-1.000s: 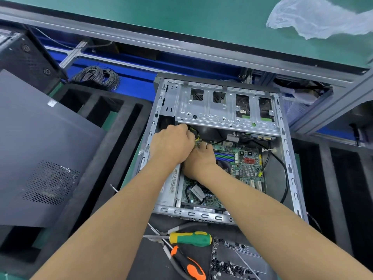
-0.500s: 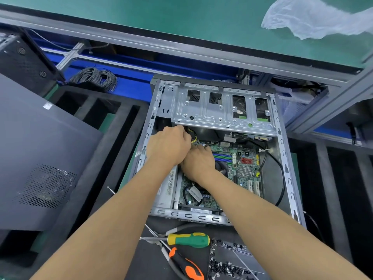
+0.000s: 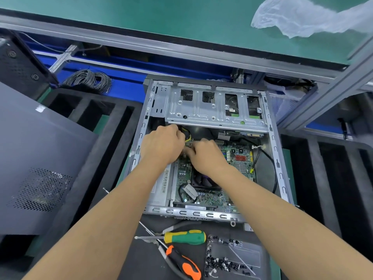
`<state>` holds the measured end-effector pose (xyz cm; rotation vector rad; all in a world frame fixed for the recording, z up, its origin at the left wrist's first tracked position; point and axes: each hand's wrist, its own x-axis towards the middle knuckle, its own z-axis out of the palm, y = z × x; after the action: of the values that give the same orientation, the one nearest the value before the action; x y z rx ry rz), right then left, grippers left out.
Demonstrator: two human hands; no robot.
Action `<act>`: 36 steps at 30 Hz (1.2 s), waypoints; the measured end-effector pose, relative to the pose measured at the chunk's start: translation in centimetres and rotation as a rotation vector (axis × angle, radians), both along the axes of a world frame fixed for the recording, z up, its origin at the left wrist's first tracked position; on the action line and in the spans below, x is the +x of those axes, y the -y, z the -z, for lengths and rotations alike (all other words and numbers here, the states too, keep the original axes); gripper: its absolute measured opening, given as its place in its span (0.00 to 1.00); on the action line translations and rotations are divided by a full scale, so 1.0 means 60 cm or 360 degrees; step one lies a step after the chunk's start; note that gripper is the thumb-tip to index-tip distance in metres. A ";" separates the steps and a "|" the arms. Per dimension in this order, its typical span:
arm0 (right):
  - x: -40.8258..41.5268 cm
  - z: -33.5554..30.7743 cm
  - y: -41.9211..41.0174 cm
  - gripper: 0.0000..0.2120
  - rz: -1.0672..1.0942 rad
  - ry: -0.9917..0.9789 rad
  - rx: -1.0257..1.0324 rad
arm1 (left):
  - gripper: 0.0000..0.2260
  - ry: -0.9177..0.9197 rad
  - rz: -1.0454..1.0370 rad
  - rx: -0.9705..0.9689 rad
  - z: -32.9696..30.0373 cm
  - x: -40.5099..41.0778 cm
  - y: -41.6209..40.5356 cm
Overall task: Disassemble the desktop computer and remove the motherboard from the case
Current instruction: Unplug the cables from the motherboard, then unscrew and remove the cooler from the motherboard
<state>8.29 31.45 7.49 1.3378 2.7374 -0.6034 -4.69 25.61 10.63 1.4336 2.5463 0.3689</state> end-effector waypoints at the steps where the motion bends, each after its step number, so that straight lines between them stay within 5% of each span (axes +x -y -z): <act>1: 0.005 -0.003 -0.003 0.22 0.0008 0.0004 -0.0110 | 0.14 0.0001 0.0001 -0.0008 -0.001 0.000 0.000; 7: 0.039 -0.017 -0.006 0.17 -0.0269 0.0308 -0.0395 | 0.14 -0.0005 -0.0002 -0.0022 -0.004 0.002 0.001; 17: 0.139 -0.087 0.042 0.16 -0.0099 -0.0151 -0.0258 | 0.15 -0.0006 0.0114 0.0271 -0.019 0.020 0.010; 23: 0.169 -0.128 0.128 0.10 -0.0088 -0.0637 0.0146 | 0.08 0.0352 0.0288 0.0765 -0.036 0.052 0.060; 27: 0.193 -0.126 0.209 0.07 -0.0475 -0.0999 0.0677 | 0.05 0.0357 0.0368 0.1041 -0.035 0.095 0.136; 32: 0.214 -0.023 0.284 0.07 -0.0843 -0.0711 0.0763 | 0.12 0.0329 0.0478 0.1413 -0.015 0.129 0.256; 36: 0.218 0.052 0.302 0.10 -0.0762 -0.0395 0.0581 | 0.19 0.0330 0.0583 0.1238 0.061 0.113 0.362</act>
<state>21.38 13.30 4.34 0.6151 3.3202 -0.2533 2.06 3.89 6.95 1.9131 1.9769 1.4555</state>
